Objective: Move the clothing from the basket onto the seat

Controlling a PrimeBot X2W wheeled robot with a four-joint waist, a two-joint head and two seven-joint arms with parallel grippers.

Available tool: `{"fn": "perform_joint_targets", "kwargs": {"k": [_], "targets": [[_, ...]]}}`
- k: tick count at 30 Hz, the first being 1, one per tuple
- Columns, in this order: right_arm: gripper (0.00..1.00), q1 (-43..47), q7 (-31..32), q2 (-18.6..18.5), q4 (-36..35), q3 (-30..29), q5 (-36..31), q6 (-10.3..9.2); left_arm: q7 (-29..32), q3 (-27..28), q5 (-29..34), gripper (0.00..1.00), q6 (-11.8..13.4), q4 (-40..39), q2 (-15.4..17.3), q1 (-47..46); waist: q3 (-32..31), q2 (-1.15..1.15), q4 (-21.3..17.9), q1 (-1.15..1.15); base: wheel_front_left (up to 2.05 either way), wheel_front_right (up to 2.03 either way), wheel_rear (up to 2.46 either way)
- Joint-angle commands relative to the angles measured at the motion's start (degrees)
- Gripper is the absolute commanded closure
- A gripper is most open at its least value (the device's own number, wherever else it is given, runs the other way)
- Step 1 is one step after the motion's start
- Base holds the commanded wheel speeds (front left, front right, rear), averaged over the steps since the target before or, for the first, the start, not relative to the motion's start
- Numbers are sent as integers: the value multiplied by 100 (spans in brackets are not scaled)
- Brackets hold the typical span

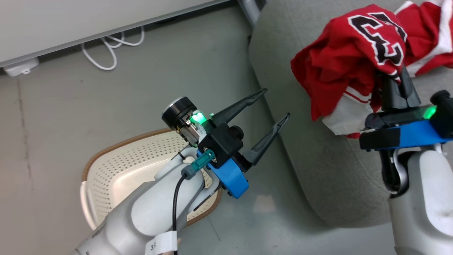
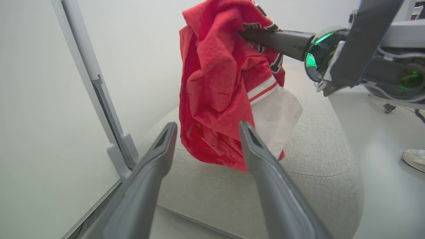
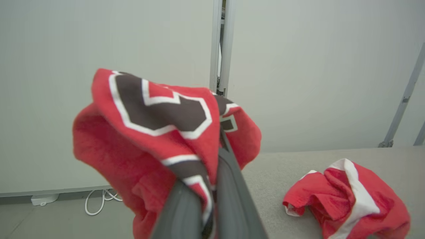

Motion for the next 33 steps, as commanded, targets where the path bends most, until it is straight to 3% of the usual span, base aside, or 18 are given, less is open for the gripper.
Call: {"fn": "perform_joint_targets", "kwargs": {"k": [1, 9, 18, 26, 33], "targets": [[100, 86, -7, 22, -46, -43, -46, 1, -27, -14, 14, 0, -8, -11, 37, 51, 93, 0, -169, 0, 0, 0, 0], [100, 474, -7, 73, -340, -491, -49, 1, -27, -169, 22, 0, -8, 28, 56, 74, 211, 0, -420, 0, 0, 0, 0], [100, 367, -7, 134, -454, -554, -16, 1, -27, -60, 53, 0, -8, 5, 106, -66, 394, 0, -401, 0, 0, 0, 0], [100, -784, -7, -91, -686, -636, -1, 1, -27, 52, 232, 0, -8, -74, 233, -408, 970, 0, -314, 0, 0, 0, 0], [100, -2306, -7, -650, -704, -1399, 127, 1, 25, -51, 368, 0, -8, -169, 409, -953, 1892, 0, -124, 0, 0, 0, 0]]}}
